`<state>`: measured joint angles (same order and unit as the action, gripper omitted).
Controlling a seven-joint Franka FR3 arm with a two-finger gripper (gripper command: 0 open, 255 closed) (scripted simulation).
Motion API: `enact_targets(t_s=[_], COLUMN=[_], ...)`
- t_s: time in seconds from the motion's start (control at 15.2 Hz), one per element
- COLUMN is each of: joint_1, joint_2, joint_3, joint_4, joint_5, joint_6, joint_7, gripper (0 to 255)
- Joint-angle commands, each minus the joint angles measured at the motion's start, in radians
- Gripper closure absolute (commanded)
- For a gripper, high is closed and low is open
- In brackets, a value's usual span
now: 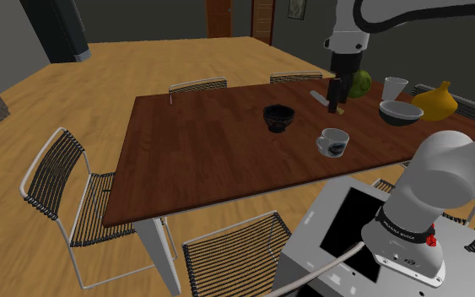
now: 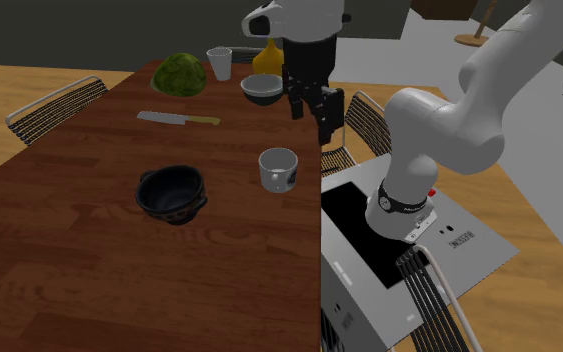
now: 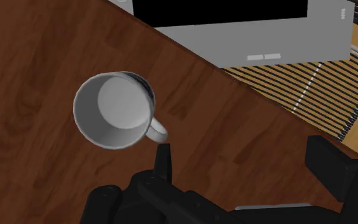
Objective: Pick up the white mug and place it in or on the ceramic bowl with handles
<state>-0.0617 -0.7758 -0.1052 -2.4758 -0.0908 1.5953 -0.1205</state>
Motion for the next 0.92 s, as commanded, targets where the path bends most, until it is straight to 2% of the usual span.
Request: enact_targets(t_s=[0.0, 0.4, 0.86], joint_1=[-0.016, -0.063, -0.090], joint_2=[0.005, 0.071, 0.241], joint_3=[-0.047, -0.188, -0.365], joint_4=[-0.042, -0.115, -0.131], joint_5=[-0.031, -0.109, -0.163], joint_6=[0.055, 0.216, 0.424], joint_7=[-0.050, -0.189, -0.361], gripper=[0, 0, 0])
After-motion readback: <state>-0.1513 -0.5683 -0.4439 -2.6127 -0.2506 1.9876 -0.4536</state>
